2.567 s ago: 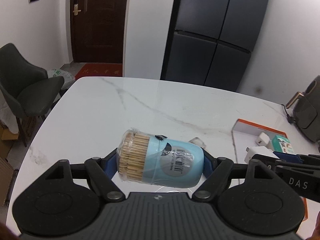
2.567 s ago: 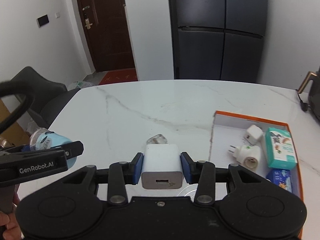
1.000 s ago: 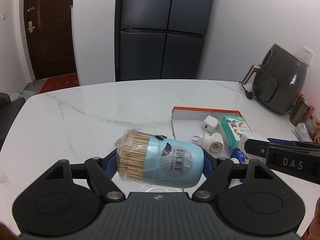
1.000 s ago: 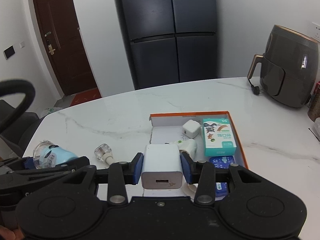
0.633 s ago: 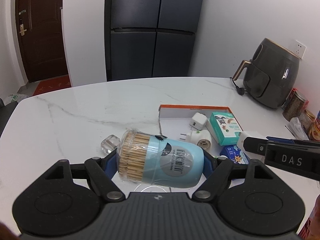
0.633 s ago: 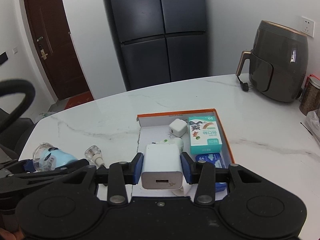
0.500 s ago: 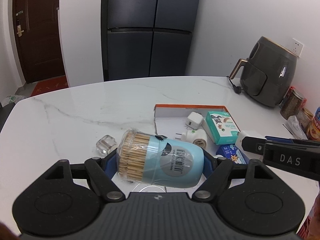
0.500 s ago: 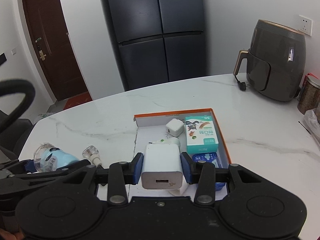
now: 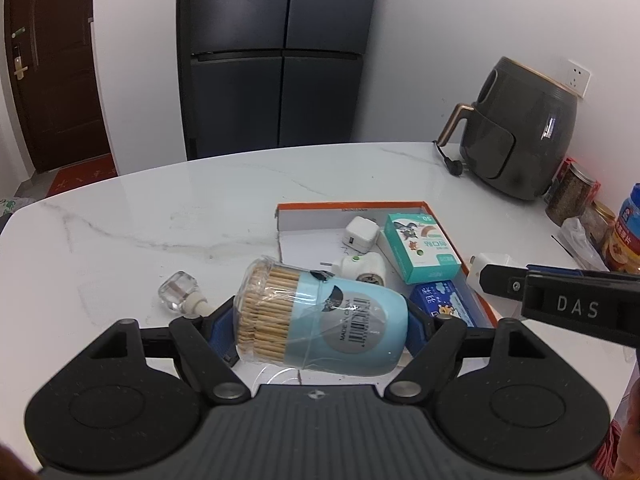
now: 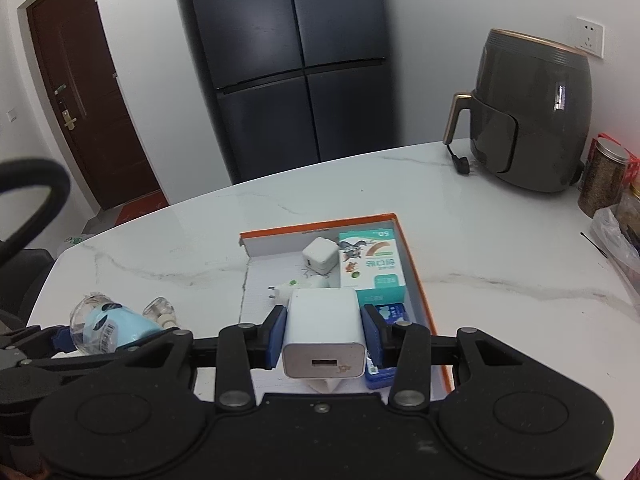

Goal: Organize rigid objects
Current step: 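Carry the toothpick jar and white charger toward the orange-rimmed box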

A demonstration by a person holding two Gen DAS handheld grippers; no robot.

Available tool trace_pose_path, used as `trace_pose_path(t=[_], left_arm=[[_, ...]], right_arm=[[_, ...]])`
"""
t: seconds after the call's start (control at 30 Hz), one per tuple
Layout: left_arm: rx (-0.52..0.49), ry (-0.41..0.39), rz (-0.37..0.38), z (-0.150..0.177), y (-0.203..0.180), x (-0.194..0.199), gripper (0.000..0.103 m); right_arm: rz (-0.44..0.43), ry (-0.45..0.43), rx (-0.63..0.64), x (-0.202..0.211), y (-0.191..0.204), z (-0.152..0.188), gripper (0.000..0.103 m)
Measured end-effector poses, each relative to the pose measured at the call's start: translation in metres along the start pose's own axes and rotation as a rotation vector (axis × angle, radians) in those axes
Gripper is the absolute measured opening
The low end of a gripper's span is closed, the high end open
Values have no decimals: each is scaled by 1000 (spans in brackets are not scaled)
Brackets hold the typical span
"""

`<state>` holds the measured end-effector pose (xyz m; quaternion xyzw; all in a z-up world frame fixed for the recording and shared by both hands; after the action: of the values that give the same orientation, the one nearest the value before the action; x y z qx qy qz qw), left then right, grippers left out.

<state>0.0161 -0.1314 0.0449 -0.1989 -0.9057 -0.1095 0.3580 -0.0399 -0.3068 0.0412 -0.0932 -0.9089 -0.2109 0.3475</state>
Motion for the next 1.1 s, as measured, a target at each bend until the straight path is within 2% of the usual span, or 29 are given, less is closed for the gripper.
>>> trace_pose_path(t=[1.1], left_arm=[[-43, 66, 78, 5, -56, -33, 80]], right_arm=[[45, 35, -45, -1, -53, 0, 50]])
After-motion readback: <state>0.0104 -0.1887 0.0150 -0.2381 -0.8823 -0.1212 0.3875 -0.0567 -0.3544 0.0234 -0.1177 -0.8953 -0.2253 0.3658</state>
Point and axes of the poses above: each gripper's, at about its wrist camera, not at the fingertips, and x roughly against the way its jaws point, y to its left, z to its underside, the point moved 1 cm from there along -x, roughly the way its jaws point, and after that the axes turned 10 degrees about -x, right-handed, at the moved point
